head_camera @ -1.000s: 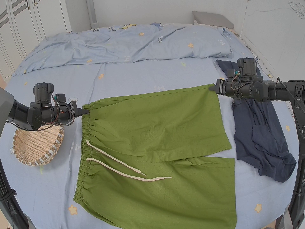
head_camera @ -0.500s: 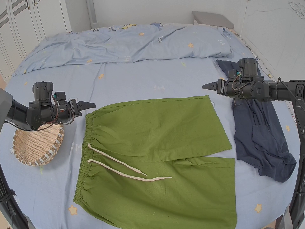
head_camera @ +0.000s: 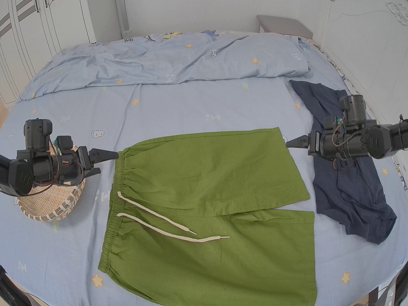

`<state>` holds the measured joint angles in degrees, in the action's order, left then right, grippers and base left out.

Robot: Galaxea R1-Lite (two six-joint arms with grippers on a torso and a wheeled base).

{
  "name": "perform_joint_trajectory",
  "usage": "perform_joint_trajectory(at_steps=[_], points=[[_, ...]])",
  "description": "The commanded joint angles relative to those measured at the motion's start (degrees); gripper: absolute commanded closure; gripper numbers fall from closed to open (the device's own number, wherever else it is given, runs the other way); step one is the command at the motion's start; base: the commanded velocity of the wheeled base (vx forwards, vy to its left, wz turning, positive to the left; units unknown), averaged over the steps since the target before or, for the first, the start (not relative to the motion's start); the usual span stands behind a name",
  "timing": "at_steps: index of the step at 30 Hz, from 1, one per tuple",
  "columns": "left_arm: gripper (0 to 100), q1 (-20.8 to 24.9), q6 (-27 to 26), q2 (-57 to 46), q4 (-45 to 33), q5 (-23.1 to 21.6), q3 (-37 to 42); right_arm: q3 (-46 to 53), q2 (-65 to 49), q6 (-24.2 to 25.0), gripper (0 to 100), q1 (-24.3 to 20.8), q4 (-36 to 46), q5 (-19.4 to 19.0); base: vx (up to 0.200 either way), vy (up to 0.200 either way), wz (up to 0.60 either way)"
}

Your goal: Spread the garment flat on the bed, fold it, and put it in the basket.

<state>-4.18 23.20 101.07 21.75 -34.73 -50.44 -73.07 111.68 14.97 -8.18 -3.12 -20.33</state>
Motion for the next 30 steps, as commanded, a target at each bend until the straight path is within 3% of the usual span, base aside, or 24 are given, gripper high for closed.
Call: perform_joint_trajectory(at_steps=[1,3,8,10,15,19,30], points=[[0,-0.83,4.57,-16.61,0.14,-2.89,24.25,35.45,-21.85,2.26,0,1.32,-14.02,-1.11,0.000,0.000,0.00],[0,-3.90,6.86,-17.84,-0.30,-7.90,29.44,45.82,-26.42,3.75,0,1.76,-18.94,-1.38,0.000,0.000,0.00],[0,-6.54,6.33,-18.28,0.14,-14.31,37.00,55.76,-34.07,4.98,0,1.59,-19.73,-2.69,0.000,0.000,0.00],[0,-6.37,5.01,-18.10,0.22,-14.31,38.67,55.76,-34.77,4.98,0,2.12,-19.73,-4.10,0.000,0.000,0.00],[0,-7.42,-9.40,-17.75,-0.39,-13.96,44.29,54.61,-35.21,5.07,0,0.71,-19.55,-4.54,0.000,0.000,0.00],[0,-9.18,-16.52,-15.47,-0.39,-13.87,46.84,54.79,-35.13,5.16,0,-0.43,-19.55,-4.36,0.000,0.000,0.00],[0,-9.27,-17.57,-11.42,-0.13,-14.05,46.75,54.61,-34.77,5.07,0,-0.08,-19.73,-4.45,0.000,0.000,0.00]])
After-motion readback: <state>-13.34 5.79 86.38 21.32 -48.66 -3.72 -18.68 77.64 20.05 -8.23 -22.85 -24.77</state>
